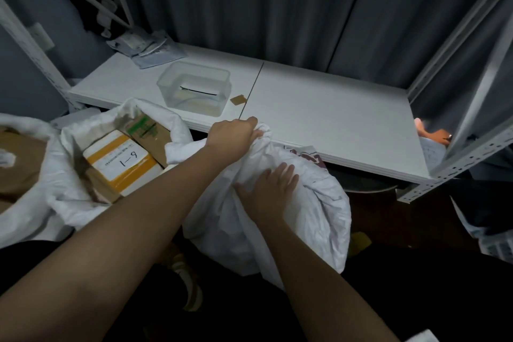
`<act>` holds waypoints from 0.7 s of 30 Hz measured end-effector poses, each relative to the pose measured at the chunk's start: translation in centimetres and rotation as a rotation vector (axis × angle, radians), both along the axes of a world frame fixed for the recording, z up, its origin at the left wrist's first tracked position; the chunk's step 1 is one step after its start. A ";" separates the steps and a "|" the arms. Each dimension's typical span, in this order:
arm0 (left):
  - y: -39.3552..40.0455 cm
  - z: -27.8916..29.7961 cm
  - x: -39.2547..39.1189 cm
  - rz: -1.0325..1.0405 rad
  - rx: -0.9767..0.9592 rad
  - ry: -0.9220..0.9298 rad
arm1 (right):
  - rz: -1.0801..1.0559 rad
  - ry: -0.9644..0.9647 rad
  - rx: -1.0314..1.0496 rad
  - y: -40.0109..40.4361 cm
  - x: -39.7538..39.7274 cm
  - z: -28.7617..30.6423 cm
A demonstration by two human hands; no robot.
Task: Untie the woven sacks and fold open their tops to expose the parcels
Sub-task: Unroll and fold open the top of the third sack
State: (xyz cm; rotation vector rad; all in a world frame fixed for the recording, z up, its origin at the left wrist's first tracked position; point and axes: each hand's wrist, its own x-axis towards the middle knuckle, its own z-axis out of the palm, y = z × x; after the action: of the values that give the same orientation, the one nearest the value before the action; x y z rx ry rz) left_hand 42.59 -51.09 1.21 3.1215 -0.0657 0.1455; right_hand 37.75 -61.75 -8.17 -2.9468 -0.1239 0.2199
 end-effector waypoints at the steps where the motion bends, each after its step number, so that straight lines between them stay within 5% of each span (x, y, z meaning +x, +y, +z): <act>1: 0.0 0.1 -0.3 0.000 0.000 -0.005 | -0.022 -0.005 0.007 0.5 0.0 0.0; 6: 0.4 0.8 -1.1 0.007 -0.029 -0.006 | 0.035 0.051 0.077 1.4 -0.2 0.2; 11: 4.4 2.0 -1.6 0.058 -0.195 -0.007 | 0.326 0.268 0.447 -5.1 1.2 5.5; 14: 6.6 2.8 -2.4 -0.033 -0.320 0.056 | 0.400 0.277 0.102 -9.6 6.2 13.3; 18: 5.3 4.3 -3.0 -0.094 -0.334 -0.033 | 0.308 -0.213 -0.430 -8.5 10.9 21.9; 21: 5.2 5.5 -3.0 0.020 -0.221 -0.118 | 0.148 -0.431 -0.267 -5.4 9.9 21.7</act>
State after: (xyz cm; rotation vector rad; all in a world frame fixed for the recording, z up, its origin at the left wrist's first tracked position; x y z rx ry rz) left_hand 39.59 -45.87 6.71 2.8914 -0.0187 0.3141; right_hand 47.66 -67.15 13.52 -3.2028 -0.3998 -0.4158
